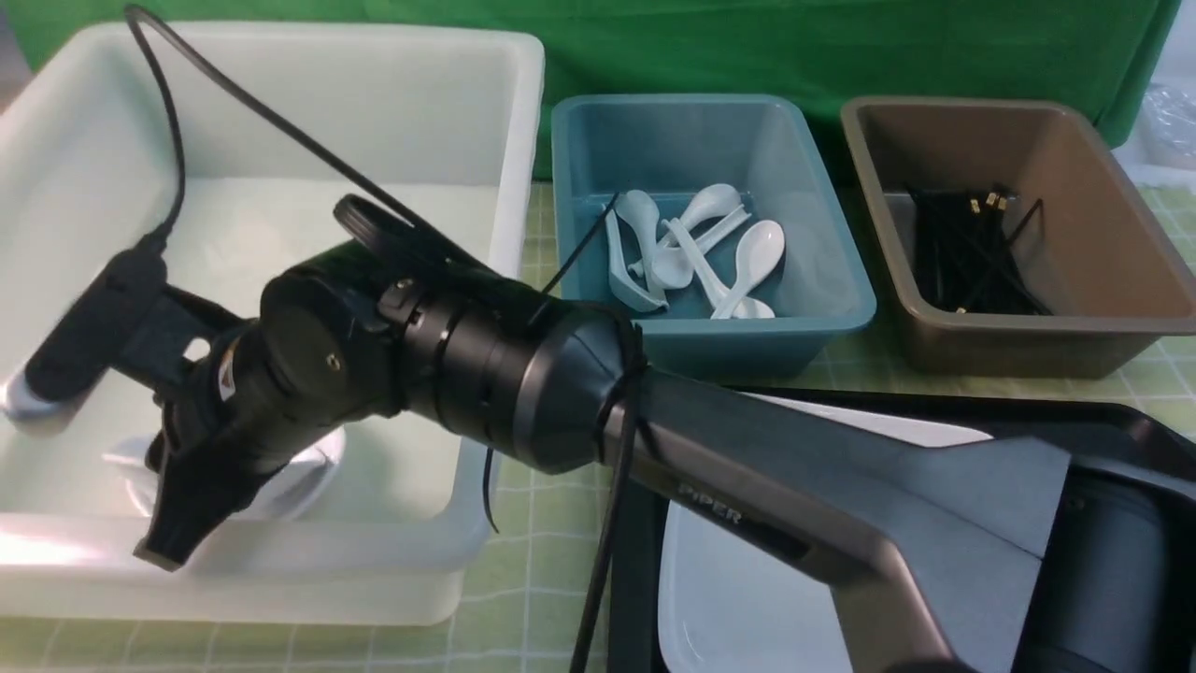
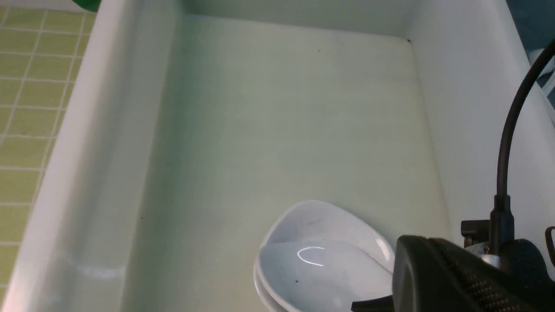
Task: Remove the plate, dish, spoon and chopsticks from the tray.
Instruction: Use the right arm to put the small plate into the large storage box on the left, then use the right arm to grab a plate from the dinner plate
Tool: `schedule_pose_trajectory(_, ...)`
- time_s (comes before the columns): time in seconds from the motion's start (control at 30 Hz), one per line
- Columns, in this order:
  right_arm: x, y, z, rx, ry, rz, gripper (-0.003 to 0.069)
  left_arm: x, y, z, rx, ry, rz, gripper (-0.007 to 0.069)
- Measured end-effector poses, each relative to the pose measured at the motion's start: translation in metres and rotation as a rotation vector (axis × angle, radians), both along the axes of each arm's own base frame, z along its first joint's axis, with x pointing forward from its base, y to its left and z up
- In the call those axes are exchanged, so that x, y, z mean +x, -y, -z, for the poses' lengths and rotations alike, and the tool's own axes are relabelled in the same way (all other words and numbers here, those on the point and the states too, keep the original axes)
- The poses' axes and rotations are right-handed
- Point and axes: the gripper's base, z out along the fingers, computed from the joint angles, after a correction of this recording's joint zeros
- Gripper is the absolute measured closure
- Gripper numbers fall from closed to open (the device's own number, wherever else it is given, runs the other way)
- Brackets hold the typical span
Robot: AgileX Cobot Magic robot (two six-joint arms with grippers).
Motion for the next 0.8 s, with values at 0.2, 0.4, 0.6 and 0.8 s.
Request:
schedule_pose_trajectory(0.2,-0.003,0.004,-0.018,0.017,-0.048,0.057,0.0186,0.0,0.001,0.0,-0.004,0.006,0.004,0.0622)
schedule_pose_trajectory(0.4,-0.016,0.06,-0.105,-0.153,-0.02,0.143,0.0229,0.002,0.008,-0.002,-0.041,0.02,0.058,0.0622)
schedule_pose_trajectory(0.6,0.014,0.177,-0.199,-0.146,0.113,0.505,0.0618,0.0,0.046,0.0,-0.051,-0.002,0.287,0.0622)
schedule_pose_trajectory(0.8,0.016,0.317,-0.216,-0.118,-0.026,0.836,0.064,-0.018,0.104,0.004,-0.035,-0.059,0.634,0.0622)
